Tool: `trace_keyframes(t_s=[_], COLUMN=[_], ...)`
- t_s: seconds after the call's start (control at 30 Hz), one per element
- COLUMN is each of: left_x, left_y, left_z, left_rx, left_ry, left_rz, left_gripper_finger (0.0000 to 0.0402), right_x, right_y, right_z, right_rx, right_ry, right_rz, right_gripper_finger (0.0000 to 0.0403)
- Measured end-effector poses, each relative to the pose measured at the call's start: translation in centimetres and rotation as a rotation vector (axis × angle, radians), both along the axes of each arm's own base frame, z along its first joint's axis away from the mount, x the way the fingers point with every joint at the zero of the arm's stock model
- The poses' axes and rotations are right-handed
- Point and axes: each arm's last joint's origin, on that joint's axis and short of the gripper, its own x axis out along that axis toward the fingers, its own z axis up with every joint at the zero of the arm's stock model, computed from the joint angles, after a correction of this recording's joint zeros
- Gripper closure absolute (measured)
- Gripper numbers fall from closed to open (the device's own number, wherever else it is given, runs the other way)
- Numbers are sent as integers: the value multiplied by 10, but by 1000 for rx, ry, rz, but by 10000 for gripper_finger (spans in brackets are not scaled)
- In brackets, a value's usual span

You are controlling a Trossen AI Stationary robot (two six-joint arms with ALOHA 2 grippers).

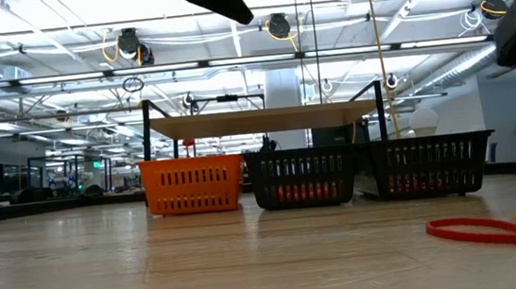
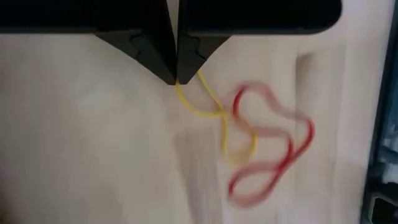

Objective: Pick & Place Office Desk Supplies
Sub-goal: Put the yellow rubber band into the right black bin

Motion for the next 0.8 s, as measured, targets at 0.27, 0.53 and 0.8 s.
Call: trace_keyframes(t_s=[0.27, 0.53, 0.8], left_x=[0, 0, 0], left_y=[0, 0, 0], left_z=[0, 0, 0], left_rx=[-1, -4, -6], left_ry=[0, 2, 1], left_rz=[-1, -4, -3], left_gripper_finger=[314, 314, 314], right_x=[0, -11, -21], right_y=[-10, -25, -38], right_z=[55, 105, 142], right_rx=[-112, -234, -420], right_ry=[-291, -546, -775], right_rz=[73, 114, 135], right_gripper_finger=[403, 403, 403])
